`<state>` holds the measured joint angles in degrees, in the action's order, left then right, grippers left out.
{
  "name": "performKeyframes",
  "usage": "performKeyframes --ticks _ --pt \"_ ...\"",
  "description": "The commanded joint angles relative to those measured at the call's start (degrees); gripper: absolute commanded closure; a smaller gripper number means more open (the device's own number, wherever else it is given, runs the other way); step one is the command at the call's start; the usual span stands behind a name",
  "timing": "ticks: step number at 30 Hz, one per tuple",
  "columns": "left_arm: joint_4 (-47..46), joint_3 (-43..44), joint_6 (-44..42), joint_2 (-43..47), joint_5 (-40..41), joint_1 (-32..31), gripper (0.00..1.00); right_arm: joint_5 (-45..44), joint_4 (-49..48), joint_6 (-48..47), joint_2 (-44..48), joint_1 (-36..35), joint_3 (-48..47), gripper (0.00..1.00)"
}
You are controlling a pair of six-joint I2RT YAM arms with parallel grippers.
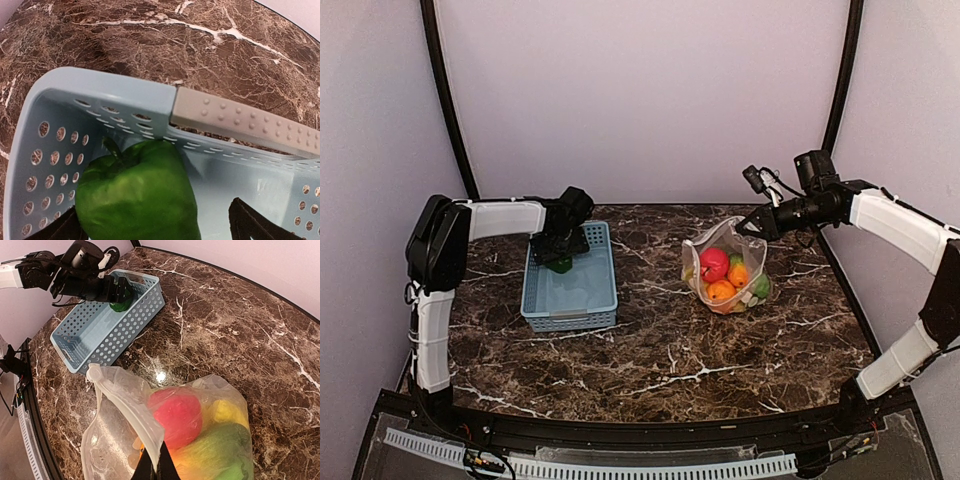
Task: Place the food in the zip-top bag and seal the zipper
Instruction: Pick up the fake vegetable from the bin.
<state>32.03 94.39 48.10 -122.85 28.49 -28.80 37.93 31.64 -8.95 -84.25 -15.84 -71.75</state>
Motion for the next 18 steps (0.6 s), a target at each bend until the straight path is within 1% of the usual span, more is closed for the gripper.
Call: performKeyframes --ticks 1,6,7,8,9,11,13,18 --pt "-1.3 1.4 -0.3 -1.4 1.2 0.5 0.05 0.5 -1.5 -0.5 -0.3 0.2 0.6 1.0" --pt "-2.9 1.3 -2.5 -2.1 -0.4 0.4 0.12 0.6 -1.4 -0.5 -1.4 0.2 0.1 1.0" --pt "-2.9 1.3 -3.1 -2.0 -1.3 0.4 0.17 0.7 -1.3 -0.5 -1.7 0.2 0.0 1.0" --pt "-2.9 1.4 -3.6 -1.9 -1.8 0.4 0.19 0.8 -1.4 -0.5 -1.9 0.2 -0.1 1.0" --pt "-2.9 1.3 -4.3 -1.8 -2.9 0.4 0.23 0.9 -1.3 -0.5 -2.2 0.2 -0.3 1.0" --pt "-2.9 1.3 -5.4 -1.4 -3.7 0.1 0.26 1.1 -1.2 -0.5 -2.7 0.2 -0.6 1.0" --pt "-2.8 1.2 -6.4 -0.7 -3.8 -0.4 0.28 1.5 -0.9 -0.5 -3.2 0.2 -1.0 1.0" --pt "-2.5 1.1 -10.0 1.2 -3.1 -2.5 0.28 1.7 -0.6 -0.4 -4.0 0.2 -1.6 1.0"
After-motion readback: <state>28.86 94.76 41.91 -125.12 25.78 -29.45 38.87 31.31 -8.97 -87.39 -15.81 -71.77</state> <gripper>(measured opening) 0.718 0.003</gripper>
